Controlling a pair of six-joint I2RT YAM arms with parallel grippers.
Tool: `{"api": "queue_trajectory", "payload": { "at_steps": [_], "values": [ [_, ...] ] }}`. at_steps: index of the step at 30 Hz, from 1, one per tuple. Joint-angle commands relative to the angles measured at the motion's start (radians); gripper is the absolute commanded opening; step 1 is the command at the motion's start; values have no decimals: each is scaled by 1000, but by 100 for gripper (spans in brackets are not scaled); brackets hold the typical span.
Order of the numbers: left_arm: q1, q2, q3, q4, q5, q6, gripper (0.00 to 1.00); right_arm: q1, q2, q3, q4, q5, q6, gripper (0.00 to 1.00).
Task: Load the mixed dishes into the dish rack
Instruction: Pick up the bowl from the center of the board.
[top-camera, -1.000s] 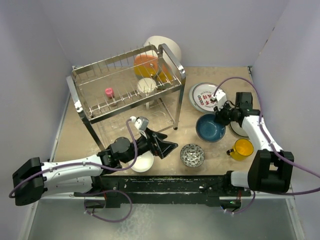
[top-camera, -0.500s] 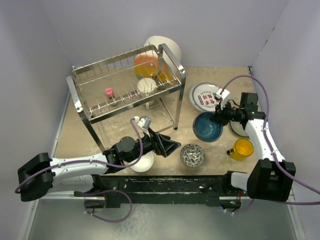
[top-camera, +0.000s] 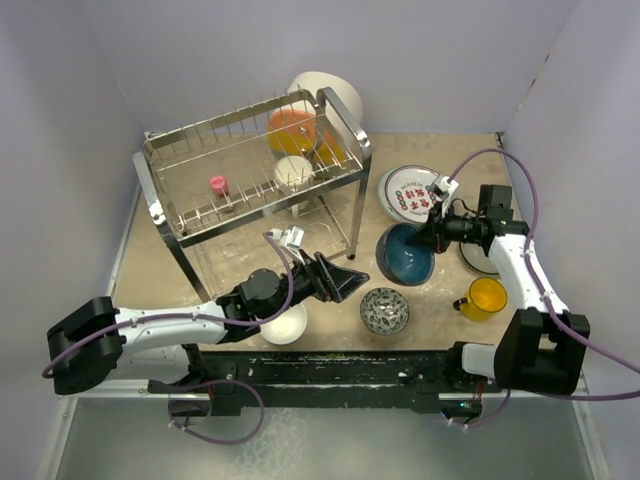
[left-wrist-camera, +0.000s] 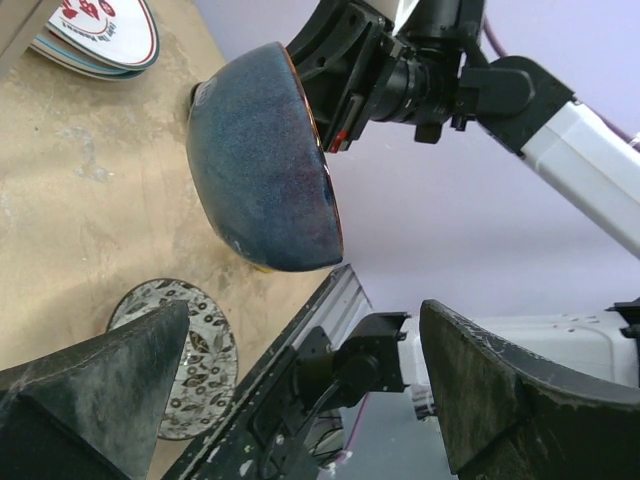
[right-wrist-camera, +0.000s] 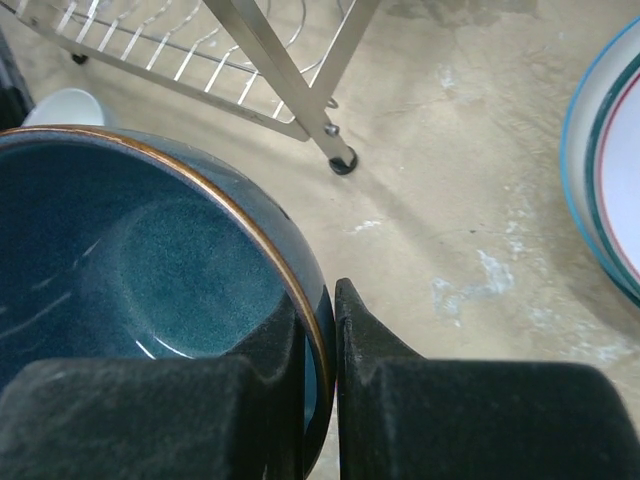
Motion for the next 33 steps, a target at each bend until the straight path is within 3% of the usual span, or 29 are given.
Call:
{"api": "queue_trajectory", "payload": {
  "at_steps": [1, 6, 15, 33],
  "values": [
    [-3, 27, 69, 65, -30, -103, 99, -6, 47, 73, -6, -177, 131, 0],
    [-4, 55, 107, 10, -52, -186, 99, -6, 110, 90, -52, -222, 139, 0],
    [-5, 102, 200, -183, -106, -354, 99, -6, 113, 64, 25, -241, 289, 0],
    [-26, 205, 287, -105, -109, -350, 99, -6, 124, 56, 12, -290, 293, 0]
  ]
}}
